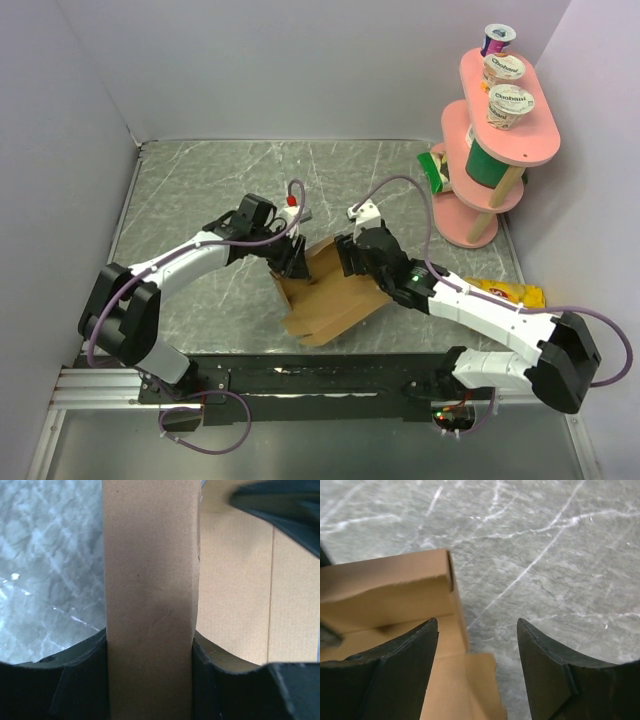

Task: Fold the paper box

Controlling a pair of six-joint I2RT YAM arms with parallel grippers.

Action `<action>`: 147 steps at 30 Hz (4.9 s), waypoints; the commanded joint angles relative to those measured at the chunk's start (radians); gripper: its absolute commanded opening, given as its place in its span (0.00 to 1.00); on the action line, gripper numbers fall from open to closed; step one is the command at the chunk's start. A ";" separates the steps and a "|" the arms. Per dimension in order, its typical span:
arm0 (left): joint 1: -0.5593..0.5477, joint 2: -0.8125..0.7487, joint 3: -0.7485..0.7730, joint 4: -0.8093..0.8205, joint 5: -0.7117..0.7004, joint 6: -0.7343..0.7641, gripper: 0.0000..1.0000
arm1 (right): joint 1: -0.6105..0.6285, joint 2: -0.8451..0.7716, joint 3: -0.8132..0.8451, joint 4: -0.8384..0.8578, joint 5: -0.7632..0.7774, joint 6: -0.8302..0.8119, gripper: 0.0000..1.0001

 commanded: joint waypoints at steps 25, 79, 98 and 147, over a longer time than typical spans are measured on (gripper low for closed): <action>0.038 -0.217 -0.640 0.880 -0.628 -1.128 0.90 | -0.193 -0.212 -0.176 0.119 -0.532 0.389 1.00; 0.152 -0.035 -0.256 0.665 -0.582 -0.588 0.95 | -0.057 -0.111 -0.416 0.290 -0.385 0.520 0.96; 0.055 0.089 -0.196 0.647 -0.648 -0.539 0.95 | -0.058 -0.077 -0.399 0.288 -0.392 0.513 0.96; 0.004 -0.258 -0.247 0.366 -0.826 -0.498 0.96 | -0.173 0.047 -0.431 0.406 -0.627 0.690 0.93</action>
